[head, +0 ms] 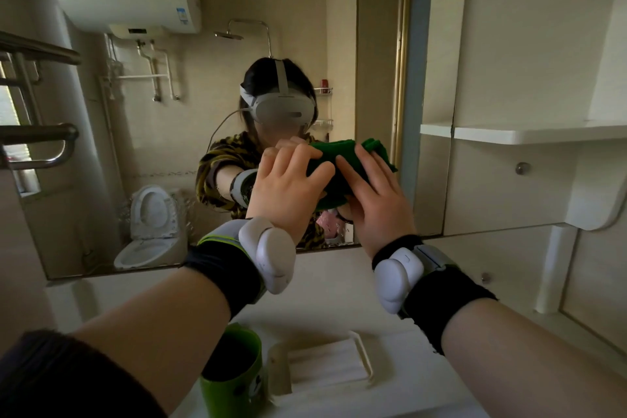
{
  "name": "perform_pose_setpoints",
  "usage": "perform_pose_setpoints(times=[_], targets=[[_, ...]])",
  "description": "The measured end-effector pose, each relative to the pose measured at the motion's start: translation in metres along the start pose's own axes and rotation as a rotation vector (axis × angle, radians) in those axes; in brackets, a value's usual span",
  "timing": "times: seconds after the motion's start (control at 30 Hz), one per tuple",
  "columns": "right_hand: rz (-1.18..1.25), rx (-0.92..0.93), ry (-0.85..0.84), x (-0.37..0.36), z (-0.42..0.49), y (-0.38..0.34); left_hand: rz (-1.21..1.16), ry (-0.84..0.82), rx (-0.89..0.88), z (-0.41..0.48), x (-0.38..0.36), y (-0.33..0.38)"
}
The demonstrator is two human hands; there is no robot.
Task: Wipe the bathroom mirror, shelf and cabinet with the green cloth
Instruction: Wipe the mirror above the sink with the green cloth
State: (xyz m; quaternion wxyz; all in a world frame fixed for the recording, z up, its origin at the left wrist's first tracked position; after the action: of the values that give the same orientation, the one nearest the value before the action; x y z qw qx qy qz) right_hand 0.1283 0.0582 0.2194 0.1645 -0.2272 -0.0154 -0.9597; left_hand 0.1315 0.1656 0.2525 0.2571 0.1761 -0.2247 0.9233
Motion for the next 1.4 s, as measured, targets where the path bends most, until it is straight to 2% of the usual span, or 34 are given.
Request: perform_pose_setpoints(times=[0.37,0.6,0.8,1.2,1.4], targets=[[0.01,0.017,-0.036,-0.019,-0.01,-0.025,0.021,0.001,-0.041,-0.03,0.001,-0.021],[0.007,0.083,-0.072,-0.016,0.022,-0.048,0.031,-0.054,0.045,-0.024,0.017,-0.049],[0.012,0.047,-0.06,-0.02,0.021,-0.052,0.013,-0.05,0.088,-0.024,0.022,-0.052],[0.045,0.035,-0.081,-0.042,0.001,-0.07,0.016,-0.031,0.032,-0.055,0.015,-0.065],[0.009,0.099,-0.054,-0.037,0.015,-0.081,0.047,-0.061,0.01,-0.049,0.022,-0.077]])
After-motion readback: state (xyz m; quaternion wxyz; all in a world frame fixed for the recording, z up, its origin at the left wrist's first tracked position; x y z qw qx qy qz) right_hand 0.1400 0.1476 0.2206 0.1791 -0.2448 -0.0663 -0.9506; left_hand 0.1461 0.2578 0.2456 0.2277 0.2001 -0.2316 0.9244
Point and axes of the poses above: each hand's wrist, its own z-axis towards the middle knuckle, its own x-axis out of the back of the hand, y = z × x, the point moved 9 cm from there along z, towards the middle knuckle, and after that the axes turned 6 degrees about -y, right-handed, at the moved point
